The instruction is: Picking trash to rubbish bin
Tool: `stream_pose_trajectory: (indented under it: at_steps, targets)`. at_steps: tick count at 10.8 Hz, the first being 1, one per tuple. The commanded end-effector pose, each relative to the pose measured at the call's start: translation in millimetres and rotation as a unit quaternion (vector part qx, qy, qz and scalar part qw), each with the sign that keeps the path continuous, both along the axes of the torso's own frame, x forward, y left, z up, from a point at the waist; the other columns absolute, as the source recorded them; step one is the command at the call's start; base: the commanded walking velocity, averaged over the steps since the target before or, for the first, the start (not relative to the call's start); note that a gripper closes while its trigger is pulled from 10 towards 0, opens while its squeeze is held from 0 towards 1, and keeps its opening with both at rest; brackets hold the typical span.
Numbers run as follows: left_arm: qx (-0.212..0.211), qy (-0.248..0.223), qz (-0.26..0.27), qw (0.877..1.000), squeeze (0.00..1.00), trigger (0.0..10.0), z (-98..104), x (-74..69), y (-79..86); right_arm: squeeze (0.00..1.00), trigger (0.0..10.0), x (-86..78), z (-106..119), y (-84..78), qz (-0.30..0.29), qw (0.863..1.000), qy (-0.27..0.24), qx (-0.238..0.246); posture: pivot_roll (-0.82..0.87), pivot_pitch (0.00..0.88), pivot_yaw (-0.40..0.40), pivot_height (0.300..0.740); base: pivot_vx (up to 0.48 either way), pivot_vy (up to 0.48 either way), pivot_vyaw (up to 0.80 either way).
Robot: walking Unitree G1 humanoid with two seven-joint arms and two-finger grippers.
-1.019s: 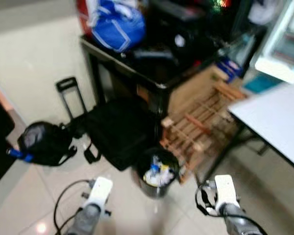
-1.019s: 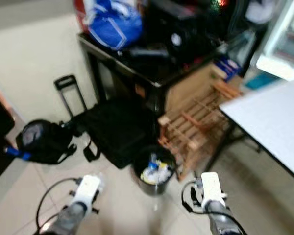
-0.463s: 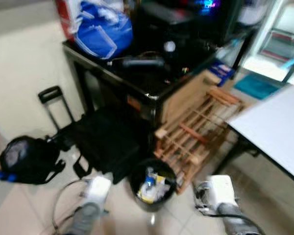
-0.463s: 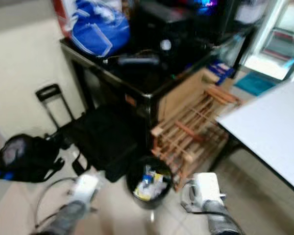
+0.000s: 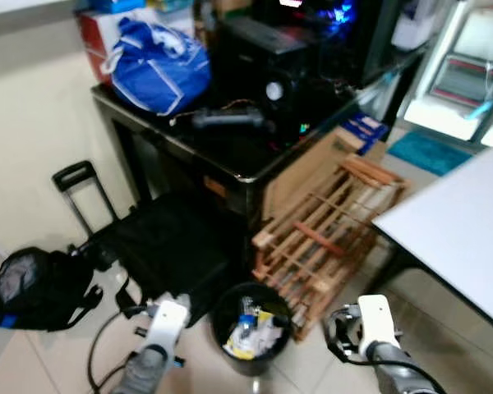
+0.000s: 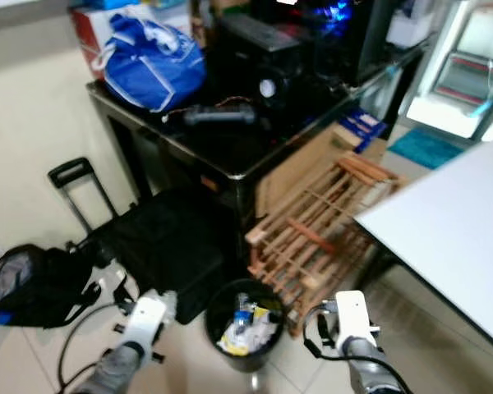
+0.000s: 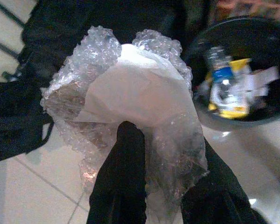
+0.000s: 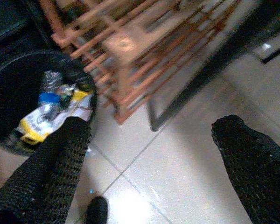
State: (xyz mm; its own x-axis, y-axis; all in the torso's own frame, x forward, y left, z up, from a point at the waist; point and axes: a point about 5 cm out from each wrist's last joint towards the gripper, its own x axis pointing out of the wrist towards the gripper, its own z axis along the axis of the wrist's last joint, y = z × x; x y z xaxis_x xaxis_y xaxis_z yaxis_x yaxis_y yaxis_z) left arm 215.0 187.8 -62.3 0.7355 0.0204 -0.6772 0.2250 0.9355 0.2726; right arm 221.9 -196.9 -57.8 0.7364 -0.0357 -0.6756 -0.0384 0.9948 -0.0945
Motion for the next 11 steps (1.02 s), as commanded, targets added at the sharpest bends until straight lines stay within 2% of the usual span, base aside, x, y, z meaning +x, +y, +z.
stream_pose_trajectory:
  at_steps: [1, 7, 11]
  targets:
    - [0.004, -0.001, 0.003, 1.000, 0.00, 10.0, 1.5, 2.2, 3.5, 0.00, 10.0, 1.6, 0.1, 5.6, 0.009, 1.000, 0.000, 0.005, -0.02, 0.037, 0.015, 0.740, 0.352, 0.000, 0.00]
    - [0.007, 0.001, 0.000, 1.000, 0.00, 10.0, 1.2, 1.7, 3.7, 0.00, 10.0, 1.6, 0.0, 6.0, 0.012, 1.000, 0.002, 0.003, -0.02, 0.049, 0.015, 0.740, 0.329, 0.000, 0.00]
    - [0.011, 0.000, -0.001, 1.000, 0.00, 10.0, 1.0, 1.4, 3.5, 0.00, 10.0, 7.5, 3.4, 7.0, 0.027, 1.000, -0.001, 0.000, -0.02, 0.058, 0.013, 0.740, 0.000, 0.000, 0.00]
